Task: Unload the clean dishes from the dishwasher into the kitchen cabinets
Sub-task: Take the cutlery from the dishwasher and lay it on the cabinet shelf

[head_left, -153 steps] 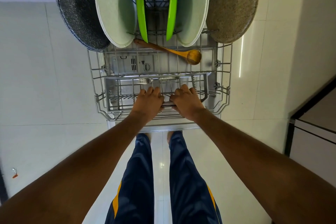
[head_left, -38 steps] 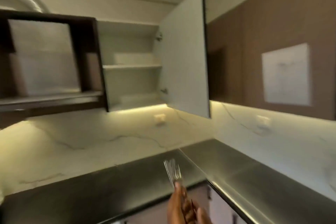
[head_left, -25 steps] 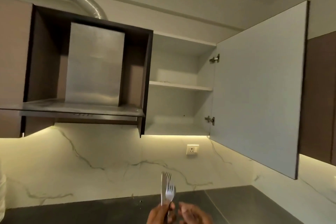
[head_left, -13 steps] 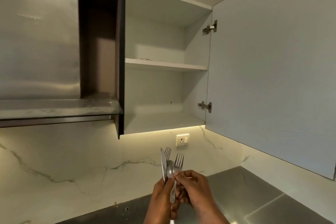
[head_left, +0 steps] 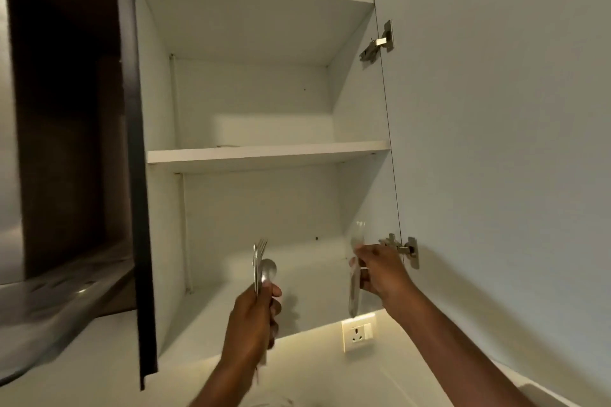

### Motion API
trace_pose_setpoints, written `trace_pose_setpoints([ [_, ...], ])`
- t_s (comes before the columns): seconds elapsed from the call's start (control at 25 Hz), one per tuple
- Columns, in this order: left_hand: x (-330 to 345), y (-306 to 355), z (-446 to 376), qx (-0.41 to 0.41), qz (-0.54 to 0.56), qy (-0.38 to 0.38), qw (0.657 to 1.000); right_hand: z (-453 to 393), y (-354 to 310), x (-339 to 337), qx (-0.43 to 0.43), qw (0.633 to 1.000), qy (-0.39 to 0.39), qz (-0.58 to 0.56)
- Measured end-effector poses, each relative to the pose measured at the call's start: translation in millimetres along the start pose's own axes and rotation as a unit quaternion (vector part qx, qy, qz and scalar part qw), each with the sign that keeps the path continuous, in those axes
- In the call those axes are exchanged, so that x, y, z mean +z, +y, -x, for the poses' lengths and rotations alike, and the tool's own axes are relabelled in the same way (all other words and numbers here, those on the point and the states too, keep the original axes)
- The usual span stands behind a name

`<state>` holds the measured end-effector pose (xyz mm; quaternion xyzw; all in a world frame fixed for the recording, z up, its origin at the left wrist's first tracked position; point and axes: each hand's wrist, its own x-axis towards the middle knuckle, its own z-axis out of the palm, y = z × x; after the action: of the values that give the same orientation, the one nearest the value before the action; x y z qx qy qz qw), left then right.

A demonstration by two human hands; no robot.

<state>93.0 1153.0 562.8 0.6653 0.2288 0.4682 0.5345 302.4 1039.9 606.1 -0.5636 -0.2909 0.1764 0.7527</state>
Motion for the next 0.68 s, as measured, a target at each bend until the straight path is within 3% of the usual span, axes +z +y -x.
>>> trace_pose_setpoints([
  [0.12, 0, -16, -82, 0.012, -0.191, -0.006, 0.981, -94, 19, 23, 0.019, 0.996, -0.016, 0.081],
  [0.2, -10, -35, -123, -0.027, -0.271, -0.008, 0.962, -149, 42, 32, 0.024, 0.986, 0.005, 0.165],
  [0.32, -22, -62, -150, -0.059, -0.356, 0.001, 0.933, -201, 79, 32, -0.019, 0.910, 0.048, 0.411],
  [0.4, -24, -71, -156, -0.035, -0.404, -0.004, 0.914, -216, 98, 33, -0.042, 0.867, 0.039, 0.495],
  [0.52, -26, -78, -157, -0.007, -0.463, -0.020, 0.886, -224, 114, 37, -0.072, 0.822, 0.029, 0.565],
  [0.68, -25, -81, -156, 0.029, -0.489, -0.014, 0.872, -226, 123, 44, -0.123, 0.797, 0.007, 0.591],
])
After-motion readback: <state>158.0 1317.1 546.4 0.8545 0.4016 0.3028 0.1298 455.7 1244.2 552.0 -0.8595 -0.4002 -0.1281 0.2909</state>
